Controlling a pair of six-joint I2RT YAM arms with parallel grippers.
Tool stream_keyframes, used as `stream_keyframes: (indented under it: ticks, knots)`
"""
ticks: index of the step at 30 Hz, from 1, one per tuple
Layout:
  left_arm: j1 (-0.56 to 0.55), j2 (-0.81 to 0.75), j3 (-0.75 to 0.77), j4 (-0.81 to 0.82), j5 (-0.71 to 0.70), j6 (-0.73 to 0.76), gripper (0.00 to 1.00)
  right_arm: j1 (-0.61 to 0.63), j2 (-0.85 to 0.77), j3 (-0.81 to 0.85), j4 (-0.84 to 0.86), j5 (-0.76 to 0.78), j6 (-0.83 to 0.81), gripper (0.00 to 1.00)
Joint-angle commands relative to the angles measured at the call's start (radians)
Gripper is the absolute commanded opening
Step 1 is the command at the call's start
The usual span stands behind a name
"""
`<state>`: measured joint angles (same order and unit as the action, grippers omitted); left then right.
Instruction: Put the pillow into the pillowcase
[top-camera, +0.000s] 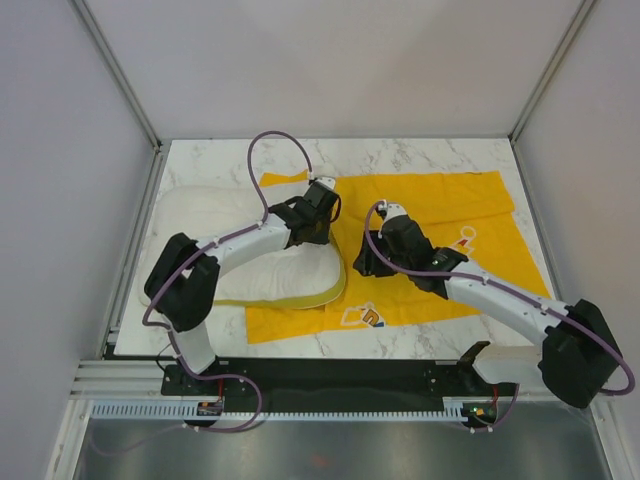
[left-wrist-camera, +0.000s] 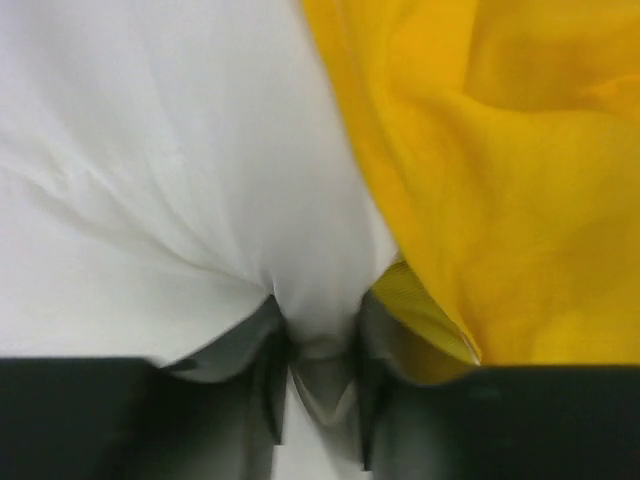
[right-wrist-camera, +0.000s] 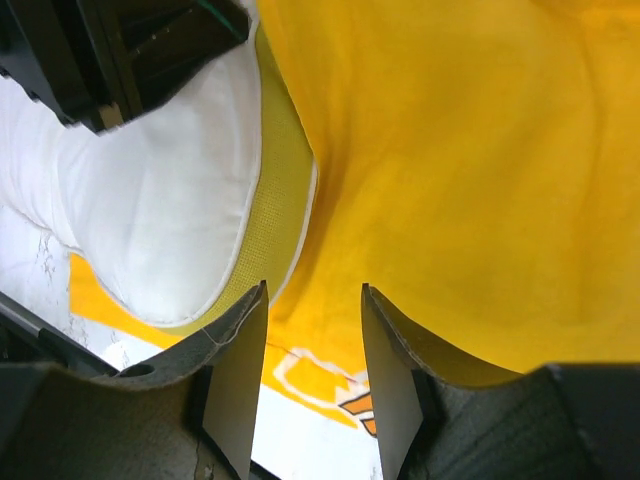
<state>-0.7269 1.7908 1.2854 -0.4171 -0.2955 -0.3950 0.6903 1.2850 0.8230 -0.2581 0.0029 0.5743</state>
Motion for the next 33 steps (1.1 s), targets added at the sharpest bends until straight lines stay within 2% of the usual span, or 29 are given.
stream_keyframes:
  ticks: [1, 2, 3, 6, 10, 14, 22, 24, 25, 26, 28, 29, 33]
  knots:
    - [0.017, -0.088, -0.011, 0.057, 0.077, 0.012, 0.41, 0.017, -0.121, -0.071, 0.083, 0.075, 0.041, 0.51]
    - [0.018, -0.103, -0.011, 0.045, 0.079, 0.005, 0.51, 0.02, -0.136, -0.082, 0.082, 0.077, 0.042, 0.51]
    - [0.018, -0.137, -0.012, 0.006, 0.076, 0.004, 0.66, 0.025, -0.156, -0.097, 0.077, 0.08, 0.042, 0.52]
    - [0.018, -0.188, -0.009, -0.067, 0.087, -0.007, 0.78, 0.031, -0.168, -0.114, 0.068, 0.085, 0.039, 0.53]
    - [0.009, -0.263, -0.061, -0.146, 0.198, -0.004, 0.84, 0.041, -0.153, -0.122, 0.069, 0.088, 0.041, 0.53]
    - [-0.048, -0.291, -0.095, -0.181, 0.239, 0.002, 0.9, 0.052, -0.144, -0.128, 0.072, 0.097, 0.047, 0.53]
    - [-0.078, -0.162, -0.084, -0.146, 0.28, -0.021, 0.87, 0.055, -0.135, -0.124, 0.076, 0.106, 0.053, 0.53]
    - [-0.075, -0.134, -0.089, -0.138, 0.263, -0.021, 0.75, 0.058, -0.138, -0.13, 0.076, 0.108, 0.056, 0.53]
    - [-0.074, -0.127, -0.092, -0.137, 0.254, -0.021, 0.64, 0.058, -0.138, -0.133, 0.076, 0.108, 0.058, 0.54]
    - [-0.072, -0.119, -0.097, -0.138, 0.246, -0.021, 0.39, 0.061, -0.13, -0.133, 0.076, 0.108, 0.059, 0.54]
    - [-0.063, -0.119, -0.124, -0.135, 0.236, -0.019, 0.07, 0.074, -0.121, -0.136, 0.077, 0.109, 0.062, 0.54]
    - [-0.054, -0.126, -0.133, -0.135, 0.233, -0.019, 0.02, 0.078, -0.109, -0.136, 0.08, 0.112, 0.065, 0.54]
    - [-0.034, -0.214, -0.181, -0.134, 0.242, 0.022, 0.02, 0.133, -0.064, -0.114, 0.085, 0.144, 0.079, 0.54]
